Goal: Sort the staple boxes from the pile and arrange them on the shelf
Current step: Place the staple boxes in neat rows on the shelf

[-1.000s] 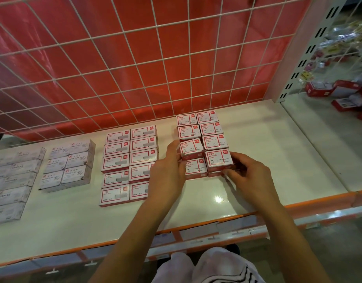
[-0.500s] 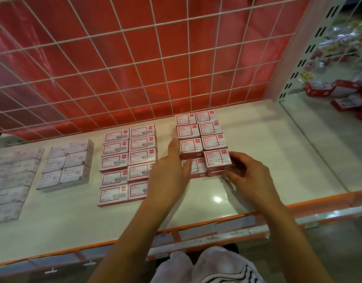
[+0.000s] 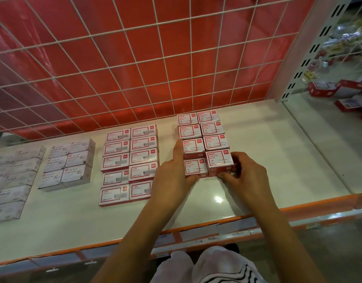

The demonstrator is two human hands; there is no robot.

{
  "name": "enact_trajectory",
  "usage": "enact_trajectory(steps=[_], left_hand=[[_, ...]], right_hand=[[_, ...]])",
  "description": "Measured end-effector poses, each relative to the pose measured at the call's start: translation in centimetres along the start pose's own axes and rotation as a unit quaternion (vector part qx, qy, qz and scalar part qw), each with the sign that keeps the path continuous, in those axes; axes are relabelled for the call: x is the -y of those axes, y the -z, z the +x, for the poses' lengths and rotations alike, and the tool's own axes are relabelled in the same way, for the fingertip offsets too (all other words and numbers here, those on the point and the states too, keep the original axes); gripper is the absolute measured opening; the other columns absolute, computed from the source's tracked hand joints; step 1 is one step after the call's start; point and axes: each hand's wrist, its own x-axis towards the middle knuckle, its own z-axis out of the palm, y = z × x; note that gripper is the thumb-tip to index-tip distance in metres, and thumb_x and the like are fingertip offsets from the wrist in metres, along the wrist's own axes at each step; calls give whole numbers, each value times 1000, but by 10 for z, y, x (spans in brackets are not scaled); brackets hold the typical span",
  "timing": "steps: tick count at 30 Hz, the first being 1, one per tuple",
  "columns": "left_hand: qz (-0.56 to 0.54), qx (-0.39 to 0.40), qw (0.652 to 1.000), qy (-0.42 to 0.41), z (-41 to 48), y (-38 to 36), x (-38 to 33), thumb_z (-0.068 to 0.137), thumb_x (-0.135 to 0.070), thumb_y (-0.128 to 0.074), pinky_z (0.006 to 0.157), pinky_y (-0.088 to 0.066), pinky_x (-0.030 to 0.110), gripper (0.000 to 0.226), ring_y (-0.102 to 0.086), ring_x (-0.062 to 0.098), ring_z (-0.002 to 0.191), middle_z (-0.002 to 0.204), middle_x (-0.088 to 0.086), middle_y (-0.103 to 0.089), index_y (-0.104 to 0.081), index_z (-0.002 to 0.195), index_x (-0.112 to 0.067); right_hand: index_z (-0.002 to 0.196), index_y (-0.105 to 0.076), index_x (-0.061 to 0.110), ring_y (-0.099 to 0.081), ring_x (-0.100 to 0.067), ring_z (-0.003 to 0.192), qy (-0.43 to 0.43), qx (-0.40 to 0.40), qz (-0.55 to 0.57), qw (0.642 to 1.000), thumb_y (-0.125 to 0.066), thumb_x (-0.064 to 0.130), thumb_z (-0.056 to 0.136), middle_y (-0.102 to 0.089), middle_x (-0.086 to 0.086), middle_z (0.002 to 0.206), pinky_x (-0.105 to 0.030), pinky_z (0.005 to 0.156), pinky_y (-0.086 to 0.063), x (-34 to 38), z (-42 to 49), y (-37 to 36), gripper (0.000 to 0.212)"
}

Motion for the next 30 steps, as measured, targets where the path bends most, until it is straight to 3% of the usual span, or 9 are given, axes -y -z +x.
enact_trajectory(steps=[7, 13, 17, 19, 22, 25, 30], left_hand=[[3, 5, 1000, 9, 0, 0, 1, 83, -47, -66, 84, -54, 33, 88, -66, 18, 102, 129, -5, -60, -9, 149, -35], [-39, 16, 999, 12, -1, -3, 3, 78, -56, -67, 92, -50, 34, 80, -61, 14, 113, 134, -11, -55, -26, 142, -33], [-33, -3, 999, 4, 3, -5, 2, 84, -51, -62, 97, -46, 35, 69, -57, 14, 118, 136, -11, -54, -30, 142, -31], [-32, -2, 999, 3, 4, -5, 3, 85, -49, -63, 98, -46, 36, 70, -58, 15, 117, 136, -11, -54, -28, 143, -31], [-30, 0, 1000, -9, 3, -6, 2, 81, -54, -65, 96, -48, 36, 74, -59, 15, 115, 134, -11, -56, -29, 142, -33], [-43, 8, 999, -6, 3, -6, 2, 77, -59, -65, 96, -50, 37, 76, -58, 15, 115, 133, -11, -56, -30, 141, -35], [-185, 13, 981, 51, 7, -5, -3, 93, -50, -47, 101, -45, 40, 56, -53, 12, 122, 139, -13, -50, -29, 143, -33]], right_hand=[[128, -50, 20, -61, -13, 96, 6, 6, 2, 1000, -74, 32, 79, -64, 1, 119, -28, 86, -48, -1, 0, 1, 55], [129, -50, 26, -52, -2, 99, 25, 19, 55, 998, -74, 36, 76, -61, 7, 122, -19, 88, -41, 7, -1, 5, 59], [129, -51, 29, -53, 1, 96, 49, 23, 48, 997, -71, 37, 77, -64, 10, 118, -3, 77, -34, 11, 2, 8, 56], [128, -53, 28, -55, 0, 95, 59, 18, 30, 998, -70, 39, 78, -65, 8, 117, -2, 75, -33, 11, 2, 7, 55], [128, -53, 27, -56, -3, 96, 66, 15, 23, 997, -65, 46, 76, -66, 7, 117, -4, 77, -33, 9, 1, 5, 56], [131, -50, 27, -59, -12, 107, 56, 21, 33, 998, -57, 56, 70, -63, 7, 122, -16, 86, -38, 6, 1, 4, 68], [141, -37, 28, -51, -2, 114, 11, 60, 144, 988, -53, 66, 71, -51, 18, 128, -26, 97, -44, 1, 5, 7, 81]])
